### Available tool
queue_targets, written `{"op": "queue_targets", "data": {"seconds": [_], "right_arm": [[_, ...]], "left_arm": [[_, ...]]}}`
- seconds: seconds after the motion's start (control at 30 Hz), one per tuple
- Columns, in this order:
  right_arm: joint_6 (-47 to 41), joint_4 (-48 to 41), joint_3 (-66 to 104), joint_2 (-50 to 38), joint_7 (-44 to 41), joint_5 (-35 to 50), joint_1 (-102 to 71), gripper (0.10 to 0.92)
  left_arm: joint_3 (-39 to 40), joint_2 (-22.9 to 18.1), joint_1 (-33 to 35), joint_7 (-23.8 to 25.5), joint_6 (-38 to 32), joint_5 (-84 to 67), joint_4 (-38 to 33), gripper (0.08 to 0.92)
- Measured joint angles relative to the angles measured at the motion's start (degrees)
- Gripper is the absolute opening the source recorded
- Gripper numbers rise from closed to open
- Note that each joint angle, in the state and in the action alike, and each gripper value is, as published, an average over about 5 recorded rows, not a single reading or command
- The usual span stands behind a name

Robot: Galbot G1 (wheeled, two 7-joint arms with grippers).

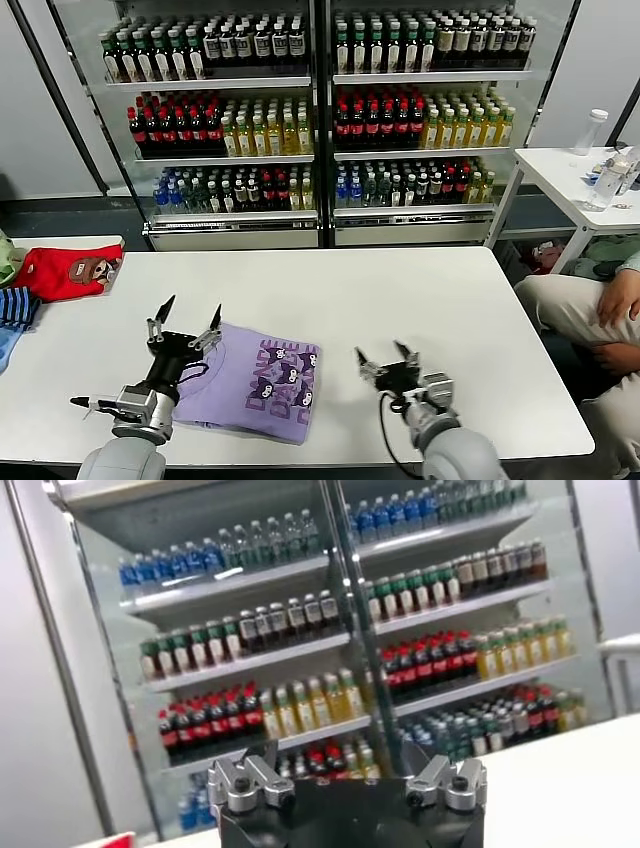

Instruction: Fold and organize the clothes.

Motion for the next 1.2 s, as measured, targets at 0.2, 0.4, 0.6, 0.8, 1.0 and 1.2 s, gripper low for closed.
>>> {"op": "queue_targets", "data": {"seconds": [0.2,0.4,0.6,0.8,1.0,1.2], "right_arm": [[-0.7,-2.6,-5.9,1.1,1.7,4.8,2.4,0.823],[-0.9,-3.9,-9.0,1.8,3.1,9.0,3.9,0.823],[-1.0,-4.4,-11.0,2.4,4.3,12.5,4.6,0.766],[-1.1,-5.5,-12.2,3.5,5.7,15.6,5.1,0.595],[-0.9,-5.7,-12.6,4.4,6.7,17.4,5.5,0.422],[-1.2,-4.7,-11.2,4.1,6.7,17.4,6.6,0.249]], "left_arm": [[-1.6,-0.1,0.4,0.3,-1.7,2.2,0.7,0.823],[-2.4,-0.4,0.7,0.5,-2.6,3.5,1.5,0.823],[-2.8,-0.6,1.0,0.5,-3.3,4.3,2.1,0.823],[-3.0,-0.7,1.0,0.4,-3.9,4.8,2.8,0.823],[-3.3,-0.8,1.1,0.1,-4.4,4.9,3.4,0.823],[-3.4,-0.8,0.9,-0.3,-4.9,4.8,4.6,0.823]]}}
